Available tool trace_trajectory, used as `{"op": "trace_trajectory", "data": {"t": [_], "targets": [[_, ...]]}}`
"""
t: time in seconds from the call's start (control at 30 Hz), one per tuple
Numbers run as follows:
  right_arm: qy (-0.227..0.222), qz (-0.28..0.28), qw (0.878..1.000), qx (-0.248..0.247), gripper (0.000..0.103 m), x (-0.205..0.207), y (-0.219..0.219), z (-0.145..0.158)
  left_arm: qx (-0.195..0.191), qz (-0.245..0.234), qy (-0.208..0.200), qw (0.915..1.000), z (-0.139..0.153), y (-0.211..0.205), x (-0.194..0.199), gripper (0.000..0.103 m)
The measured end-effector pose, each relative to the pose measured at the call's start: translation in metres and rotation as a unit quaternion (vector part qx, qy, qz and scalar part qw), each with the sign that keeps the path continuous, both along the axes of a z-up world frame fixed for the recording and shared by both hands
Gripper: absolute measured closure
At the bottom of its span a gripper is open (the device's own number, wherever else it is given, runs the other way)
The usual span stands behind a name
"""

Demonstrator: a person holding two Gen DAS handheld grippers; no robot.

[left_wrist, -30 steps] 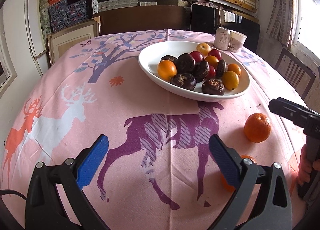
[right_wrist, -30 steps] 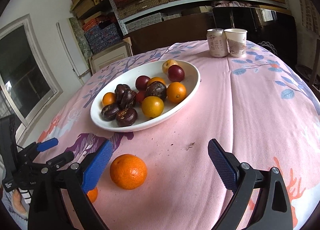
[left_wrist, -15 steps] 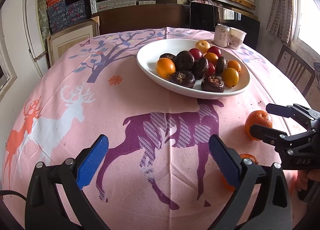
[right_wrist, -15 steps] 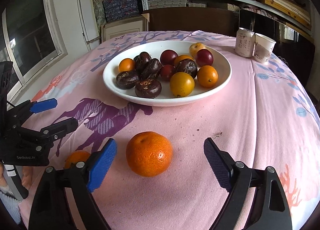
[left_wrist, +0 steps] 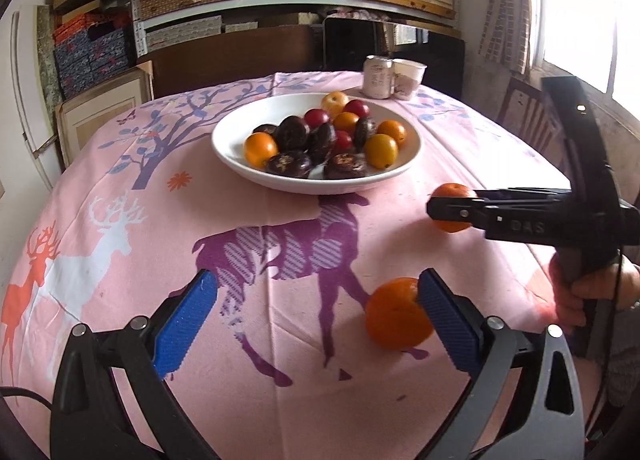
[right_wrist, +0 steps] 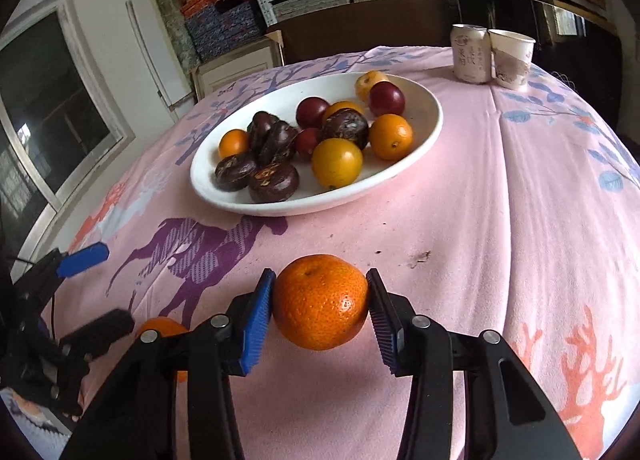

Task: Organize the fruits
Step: 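Move both open tools toward the last two oranges on the cloth, then grasp an orange with the right tool while the left tool grasps the other orange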

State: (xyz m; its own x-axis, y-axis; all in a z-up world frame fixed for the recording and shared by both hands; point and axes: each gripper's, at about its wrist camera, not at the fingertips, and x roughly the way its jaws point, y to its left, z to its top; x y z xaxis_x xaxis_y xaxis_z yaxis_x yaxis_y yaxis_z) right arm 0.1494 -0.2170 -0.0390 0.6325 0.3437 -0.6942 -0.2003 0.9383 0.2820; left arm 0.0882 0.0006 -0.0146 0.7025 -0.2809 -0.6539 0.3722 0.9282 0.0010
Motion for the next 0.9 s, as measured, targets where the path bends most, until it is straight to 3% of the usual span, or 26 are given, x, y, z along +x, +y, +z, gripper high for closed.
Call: {"op": "trace_trajectory", "data": {"t": [0.13, 0.23, 0.5, 0.77, 0.8, 0.83, 0.87, 0.9], "targets": [[0.003, -0.004, 1.0, 0.002, 0.056, 0.002, -0.002, -0.001, -0.014, -0.044, 0.025, 0.9986, -0.003, -0.011, -0.002, 0.005], [0.003, -0.006, 1.0, 0.003, 0.056, 0.002, -0.002, -0.001, 0.005, -0.058, 0.054, 0.9969, -0.012, -0.024, 0.003, 0.005], [0.006, -0.01, 1.0, 0.004, 0.056, 0.003, -0.004, -0.002, 0.018, -0.061, 0.113, 0.9915, -0.031, -0.035, 0.015, 0.005], [0.006, -0.011, 1.0, 0.003, 0.056, 0.003, -0.003, -0.002, -0.002, -0.059, 0.128, 0.99, -0.033, -0.036, 0.017, 0.005], [0.007, -0.011, 1.0, 0.002, 0.056, 0.003, -0.003, -0.003, 0.001, -0.058, 0.13, 0.9898, -0.034, -0.038, 0.017, 0.015], [0.007, -0.012, 1.0, 0.002, 0.056, 0.003, -0.004, -0.003, 0.005, -0.057, 0.133, 0.9894, -0.035, -0.039, 0.018, 0.034], [0.007, -0.012, 1.0, 0.003, 0.056, 0.003, -0.004, -0.003, 0.014, -0.048, 0.126, 0.9907, -0.034, -0.04, 0.017, 0.038], [0.007, -0.013, 1.0, 0.003, 0.056, 0.003, -0.004, -0.003, 0.013, -0.05, 0.125, 0.9909, -0.034, -0.041, 0.017, 0.051]]}}
